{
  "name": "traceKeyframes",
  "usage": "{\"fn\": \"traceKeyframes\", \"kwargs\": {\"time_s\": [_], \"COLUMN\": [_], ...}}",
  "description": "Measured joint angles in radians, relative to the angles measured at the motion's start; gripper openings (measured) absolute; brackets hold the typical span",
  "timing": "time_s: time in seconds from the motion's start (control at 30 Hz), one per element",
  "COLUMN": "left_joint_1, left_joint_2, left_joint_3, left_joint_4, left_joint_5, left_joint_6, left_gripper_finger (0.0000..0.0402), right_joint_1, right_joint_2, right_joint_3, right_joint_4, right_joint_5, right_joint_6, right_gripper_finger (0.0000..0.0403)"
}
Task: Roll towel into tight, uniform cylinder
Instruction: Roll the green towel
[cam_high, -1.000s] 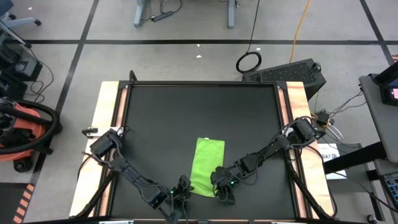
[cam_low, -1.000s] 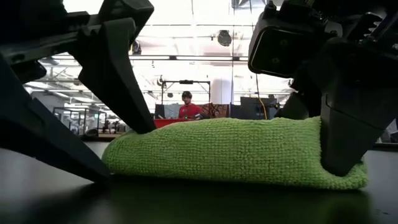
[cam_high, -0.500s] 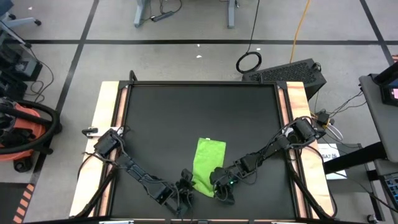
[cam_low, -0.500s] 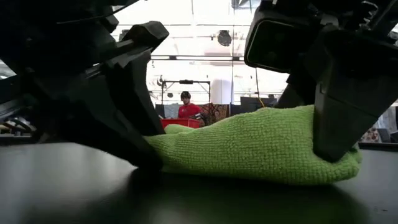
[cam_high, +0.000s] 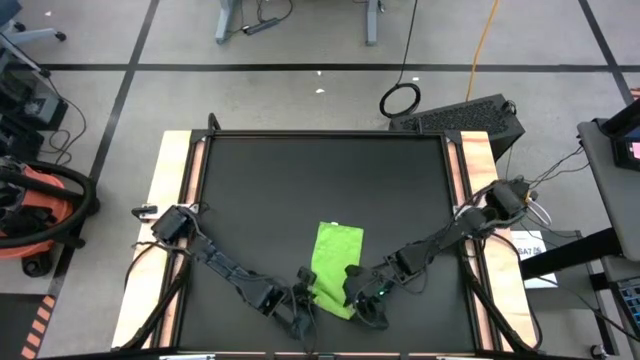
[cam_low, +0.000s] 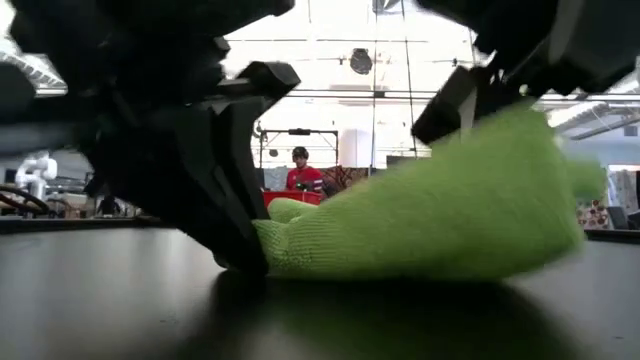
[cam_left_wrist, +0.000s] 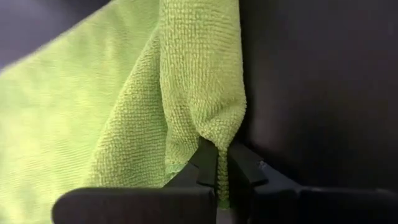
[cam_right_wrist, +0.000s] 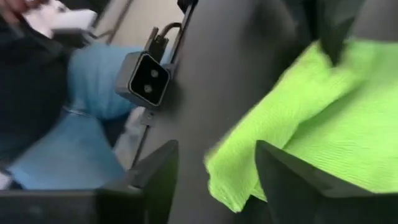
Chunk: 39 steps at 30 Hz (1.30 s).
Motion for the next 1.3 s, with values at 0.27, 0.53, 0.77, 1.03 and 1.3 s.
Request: {"fn": "traceKeyframes", "kwargs": {"time_s": [0.27, 0.53, 0.77, 1.03, 1.3], "left_joint_1": [0.107, 0.197, 0.256, 0.289, 0.295], "left_joint_2": [-0.039, -0.039, -0.039, -0.04, -0.04], "left_joint_3": [0.0, 0.0, 0.0, 0.0, 0.001], "left_joint_4": [0.015, 0.04, 0.042, 0.066, 0.111], "left_joint_5": [0.322, 0.515, 0.678, 0.786, 0.869], "left_joint_6": [-0.068, -0.113, -0.208, -0.309, -0.395], "left_gripper_finger": [0.001, 0.001, 0.001, 0.001, 0.001], "right_joint_1": [0.125, 0.258, 0.331, 0.356, 0.356], "right_joint_2": [-0.119, -0.079, -0.015, 0.052, 0.119], "right_joint_3": [0.001, 0.001, 0.001, 0.001, 0.001], "right_joint_4": [-0.103, -0.182, -0.186, -0.08, -0.036], "right_joint_5": [0.3, 0.589, 0.773, 0.833, 0.881], "right_joint_6": [-0.241, -0.365, -0.398, -0.413, -0.402], "right_gripper_finger": [0.0244, 0.0214, 0.0196, 0.0194, 0.0194]}}
